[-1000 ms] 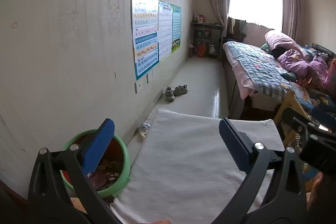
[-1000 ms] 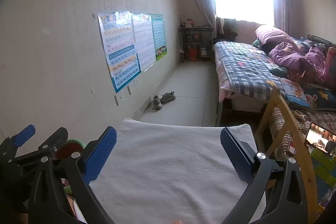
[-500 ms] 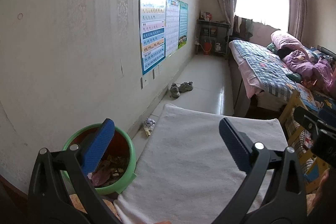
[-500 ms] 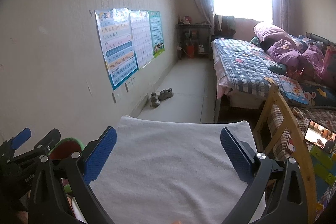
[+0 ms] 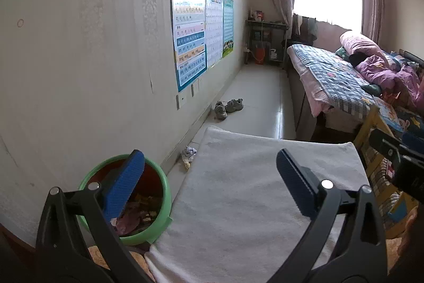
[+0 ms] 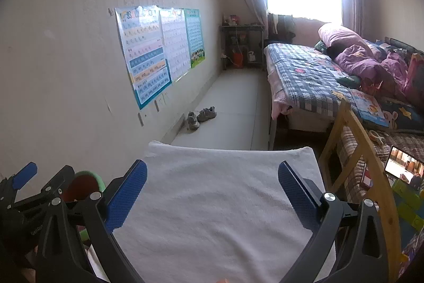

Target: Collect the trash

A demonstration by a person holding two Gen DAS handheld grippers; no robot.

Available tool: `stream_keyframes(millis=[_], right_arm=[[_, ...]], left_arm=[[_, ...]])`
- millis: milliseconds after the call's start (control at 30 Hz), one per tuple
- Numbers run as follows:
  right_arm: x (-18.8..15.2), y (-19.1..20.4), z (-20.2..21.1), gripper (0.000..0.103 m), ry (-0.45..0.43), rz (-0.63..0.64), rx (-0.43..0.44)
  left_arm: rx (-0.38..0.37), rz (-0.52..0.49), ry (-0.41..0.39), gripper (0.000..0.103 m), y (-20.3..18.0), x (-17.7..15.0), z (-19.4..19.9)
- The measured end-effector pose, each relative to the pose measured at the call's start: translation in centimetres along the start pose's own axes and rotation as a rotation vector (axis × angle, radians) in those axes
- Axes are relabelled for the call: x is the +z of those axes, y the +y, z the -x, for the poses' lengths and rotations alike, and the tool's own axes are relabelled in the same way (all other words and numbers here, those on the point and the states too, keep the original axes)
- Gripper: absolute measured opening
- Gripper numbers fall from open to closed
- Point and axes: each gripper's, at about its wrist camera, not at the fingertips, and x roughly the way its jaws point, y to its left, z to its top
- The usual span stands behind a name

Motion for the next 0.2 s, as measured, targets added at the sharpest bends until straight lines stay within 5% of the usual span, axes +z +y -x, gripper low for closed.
stream_keyframes(millis=[200], right_arm=[[-3.2,-3.0,-5.1,0.096,0.116,-0.057,-0.004]], left_arm=[[0.02,0.038,0.07,0.098,1.4,-0.8,-1.3]])
